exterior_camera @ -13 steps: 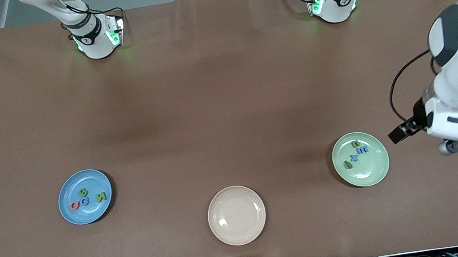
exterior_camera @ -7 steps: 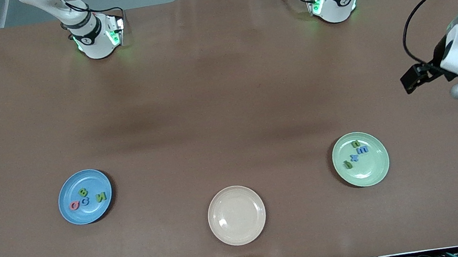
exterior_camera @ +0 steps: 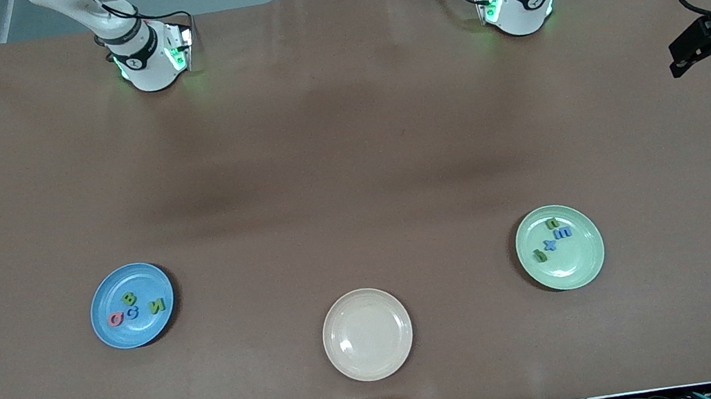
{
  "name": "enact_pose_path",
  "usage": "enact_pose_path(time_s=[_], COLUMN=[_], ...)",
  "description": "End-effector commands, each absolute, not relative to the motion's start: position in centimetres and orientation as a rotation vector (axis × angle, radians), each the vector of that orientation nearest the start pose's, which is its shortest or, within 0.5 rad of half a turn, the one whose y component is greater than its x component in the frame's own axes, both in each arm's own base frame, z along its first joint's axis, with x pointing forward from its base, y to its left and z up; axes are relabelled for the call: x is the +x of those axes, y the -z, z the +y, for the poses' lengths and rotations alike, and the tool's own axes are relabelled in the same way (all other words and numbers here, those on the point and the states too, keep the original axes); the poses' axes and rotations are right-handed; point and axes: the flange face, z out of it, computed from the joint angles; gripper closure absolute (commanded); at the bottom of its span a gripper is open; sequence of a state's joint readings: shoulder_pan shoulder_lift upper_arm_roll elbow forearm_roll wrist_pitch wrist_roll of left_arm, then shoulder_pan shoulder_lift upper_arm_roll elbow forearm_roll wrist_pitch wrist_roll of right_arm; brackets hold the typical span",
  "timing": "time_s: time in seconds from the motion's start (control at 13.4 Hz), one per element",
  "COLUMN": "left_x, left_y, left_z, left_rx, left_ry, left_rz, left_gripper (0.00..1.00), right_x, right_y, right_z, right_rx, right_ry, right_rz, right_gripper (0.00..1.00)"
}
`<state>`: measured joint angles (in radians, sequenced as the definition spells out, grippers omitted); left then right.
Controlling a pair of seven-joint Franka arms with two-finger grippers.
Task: Sort uppercase to blue plate, lowercase to green plate
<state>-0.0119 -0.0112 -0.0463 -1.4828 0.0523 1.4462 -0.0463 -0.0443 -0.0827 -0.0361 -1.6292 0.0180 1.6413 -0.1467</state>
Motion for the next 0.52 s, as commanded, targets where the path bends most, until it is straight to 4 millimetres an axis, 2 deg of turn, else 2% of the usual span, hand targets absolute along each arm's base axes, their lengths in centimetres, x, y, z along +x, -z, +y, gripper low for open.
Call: enact_pose_path(time_s=[0.0, 0.15, 0.45], left_x=[52.0, 52.4, 51.8], left_y=[-65.6, -66.6, -65.5], left_z=[-2.7, -2.6, -2.7], left_rx=[-3.134, -3.139, -3.136], left_ry=[-0.062, -0.022, -0.081], left_rz=[0.026, 0.024, 0.029], left_gripper=[0.00, 0.00, 0.00], right_x=[52.9, 52.9, 52.8], right_y=[-65.3, -65.3, -65.4], right_z=[-4.0, -4.1, -4.2], right_rx=[-3.137, -3.139, -3.149], right_ry=[0.160, 0.155, 0.153], right_rz=[-0.111, -0.115, -0.119], right_gripper=[0.00, 0.00, 0.00])
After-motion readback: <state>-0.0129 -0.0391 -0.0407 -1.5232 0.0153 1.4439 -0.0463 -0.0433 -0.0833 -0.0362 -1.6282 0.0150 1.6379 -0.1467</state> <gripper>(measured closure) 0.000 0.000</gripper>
